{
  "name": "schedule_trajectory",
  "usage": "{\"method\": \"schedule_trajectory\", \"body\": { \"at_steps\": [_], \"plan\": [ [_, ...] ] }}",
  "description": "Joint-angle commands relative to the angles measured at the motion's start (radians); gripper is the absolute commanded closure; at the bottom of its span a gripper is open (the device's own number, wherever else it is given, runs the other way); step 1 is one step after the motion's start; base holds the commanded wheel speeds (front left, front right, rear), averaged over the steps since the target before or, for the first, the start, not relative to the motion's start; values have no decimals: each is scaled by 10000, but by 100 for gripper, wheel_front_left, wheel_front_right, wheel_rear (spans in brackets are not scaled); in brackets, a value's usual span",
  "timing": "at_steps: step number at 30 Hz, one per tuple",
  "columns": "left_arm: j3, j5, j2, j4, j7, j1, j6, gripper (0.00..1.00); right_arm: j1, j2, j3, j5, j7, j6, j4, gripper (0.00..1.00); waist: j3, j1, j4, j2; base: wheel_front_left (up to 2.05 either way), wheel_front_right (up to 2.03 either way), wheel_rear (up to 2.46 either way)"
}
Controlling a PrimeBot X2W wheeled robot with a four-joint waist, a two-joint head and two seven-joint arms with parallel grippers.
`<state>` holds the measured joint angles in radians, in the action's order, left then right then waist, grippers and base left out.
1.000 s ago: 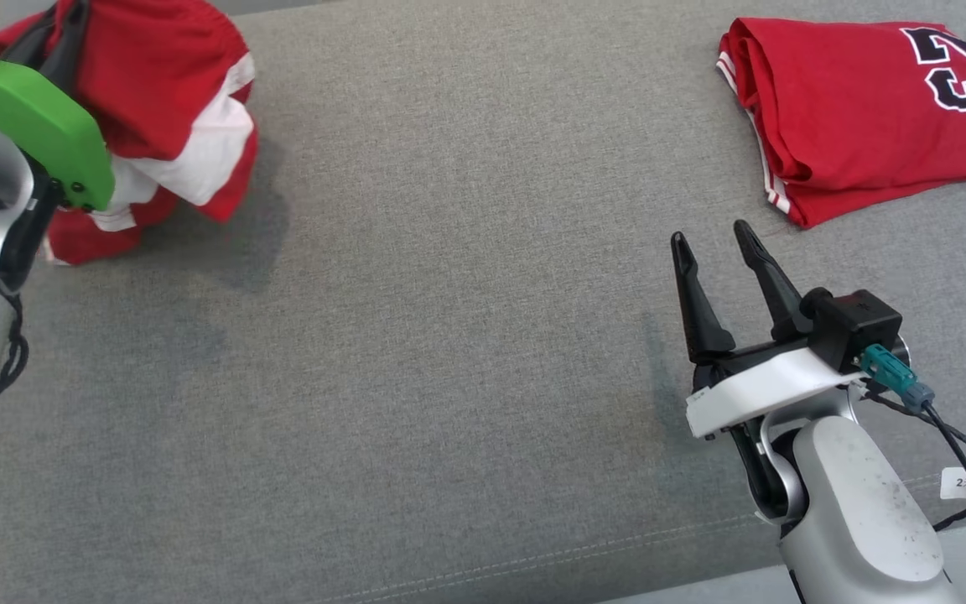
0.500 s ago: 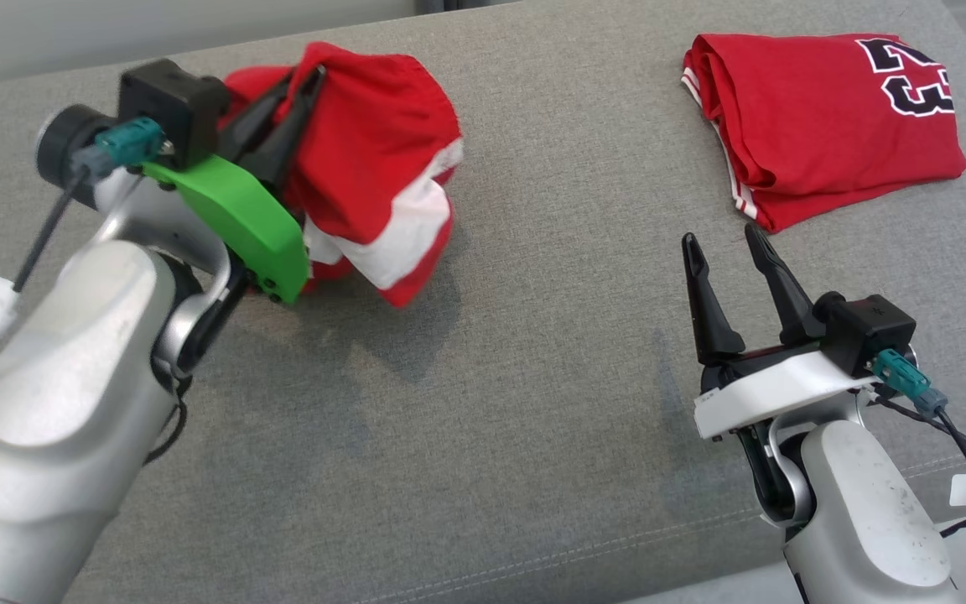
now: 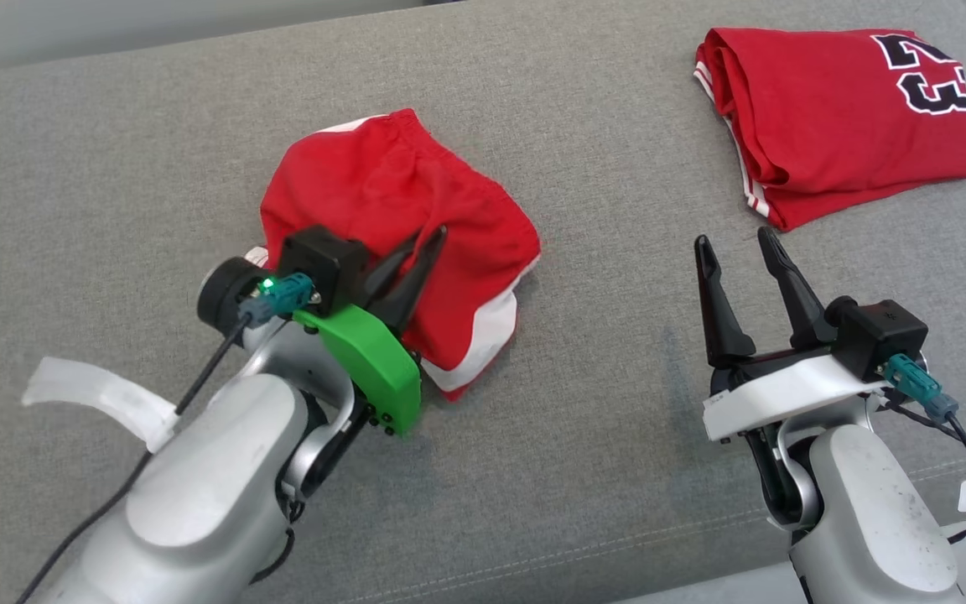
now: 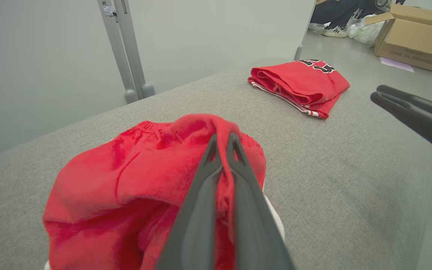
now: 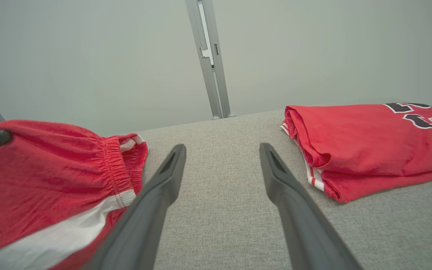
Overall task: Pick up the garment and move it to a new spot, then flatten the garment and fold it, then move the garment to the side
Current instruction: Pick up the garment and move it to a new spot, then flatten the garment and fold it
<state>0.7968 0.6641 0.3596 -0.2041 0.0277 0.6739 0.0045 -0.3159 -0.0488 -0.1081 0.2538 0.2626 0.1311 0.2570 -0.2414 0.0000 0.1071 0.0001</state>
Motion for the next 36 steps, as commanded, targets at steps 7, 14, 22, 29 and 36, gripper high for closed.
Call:
{"method": "schedule_trajectory", "body": {
  "at_steps": [7,14,22,29,36],
  "plan": [
    [442,6,-990,-1959,-934,-269,-392,100,-132,-33,-111,-25,33,-7,102,0,34,0,-113,-1,0,0,0],
    [520,-223,-1554,-3280,-1995,-3,-465,0,-3,-35,-124,-30,33,-7,206,0,203,0,-167,-1,0,0,0],
    [202,-367,-1524,-3372,-2724,-420,-29,0,269,-33,-98,-7,32,-7,247,0,531,0,-412,-1,0,0,0],
    [-606,-259,-896,-2867,-2915,-1312,477,0,416,-35,-65,-12,33,-7,203,0,727,0,-551,-1,0,0,0],
    [-1097,-103,-352,-3024,-2929,-2164,450,0,433,-33,-97,-66,34,-7,220,0,759,0,-573,-1,0,0,0]
  ]
}}
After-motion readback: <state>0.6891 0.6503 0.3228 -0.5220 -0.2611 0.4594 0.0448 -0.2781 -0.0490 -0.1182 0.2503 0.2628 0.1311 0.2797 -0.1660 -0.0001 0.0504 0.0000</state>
